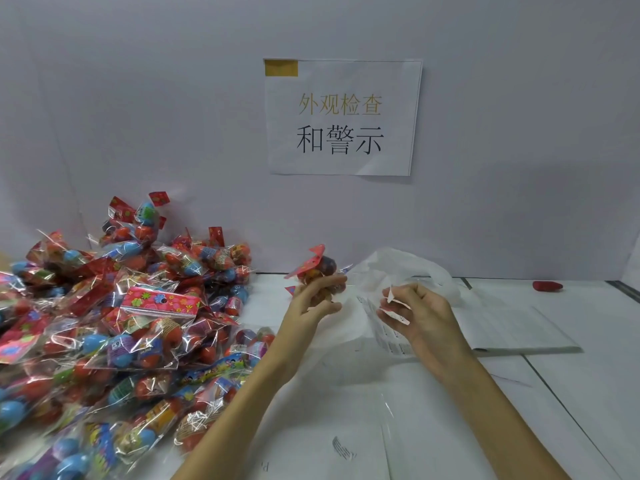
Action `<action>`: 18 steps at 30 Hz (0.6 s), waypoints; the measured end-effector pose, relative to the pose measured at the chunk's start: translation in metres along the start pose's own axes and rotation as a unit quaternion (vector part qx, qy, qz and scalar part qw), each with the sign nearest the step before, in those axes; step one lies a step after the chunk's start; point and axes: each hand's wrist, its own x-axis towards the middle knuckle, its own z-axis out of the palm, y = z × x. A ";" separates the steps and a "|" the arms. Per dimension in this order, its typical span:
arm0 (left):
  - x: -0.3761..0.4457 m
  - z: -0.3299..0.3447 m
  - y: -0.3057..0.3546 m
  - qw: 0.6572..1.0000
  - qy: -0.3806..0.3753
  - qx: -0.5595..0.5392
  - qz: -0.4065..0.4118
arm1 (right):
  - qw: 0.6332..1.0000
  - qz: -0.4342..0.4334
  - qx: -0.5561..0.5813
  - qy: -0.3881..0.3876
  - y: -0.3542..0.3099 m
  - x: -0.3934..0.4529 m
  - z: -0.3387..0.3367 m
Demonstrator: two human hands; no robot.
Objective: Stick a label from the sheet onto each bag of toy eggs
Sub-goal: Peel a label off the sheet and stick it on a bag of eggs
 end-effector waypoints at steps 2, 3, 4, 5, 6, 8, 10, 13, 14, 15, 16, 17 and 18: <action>0.000 0.002 -0.002 1.000 0.015 -0.010 0.014 | 1.000 -0.009 -0.013 0.004 0.002 0.000 0.002; 0.000 0.003 -0.002 0.999 0.020 -0.019 0.018 | 1.000 -0.020 -0.024 0.003 0.003 0.000 0.003; 0.000 0.003 -0.001 0.999 0.026 -0.029 0.019 | 0.999 -0.032 -0.033 0.003 0.003 -0.002 0.005; 0.000 0.004 0.000 0.999 0.031 -0.040 0.020 | 0.998 -0.044 -0.043 0.002 0.004 -0.002 0.007; 0.000 0.004 0.001 0.998 0.035 -0.050 0.021 | 0.997 -0.050 -0.050 0.001 0.003 -0.003 0.009; 0.000 0.004 0.001 0.996 0.046 -0.068 0.028 | 0.996 -0.063 -0.057 -0.004 0.003 -0.005 0.011; 0.000 0.004 0.000 0.993 0.060 -0.091 0.035 | 0.994 -0.081 -0.070 -0.014 0.003 -0.006 0.011; 0.001 0.004 0.000 0.990 0.064 -0.118 0.034 | 0.995 -0.077 -0.065 -0.016 0.003 -0.008 0.009; 0.001 0.004 0.001 0.989 0.057 -0.132 0.028 | 0.997 -0.066 -0.046 -0.013 0.002 -0.009 0.010; 0.001 0.004 0.002 0.988 0.049 -0.145 0.021 | 0.998 -0.052 -0.018 -0.014 0.000 -0.010 0.011; 0.001 0.004 0.001 0.987 0.044 -0.153 0.015 | 0.999 -0.031 0.017 -0.017 -0.001 -0.010 0.012; 0.001 0.004 0.001 0.987 0.043 -0.155 0.010 | 0.998 -0.006 0.054 -0.022 -0.002 -0.010 0.012; 0.001 0.004 0.001 0.987 0.044 -0.154 0.007 | 0.996 0.020 0.086 -0.032 -0.003 -0.010 0.012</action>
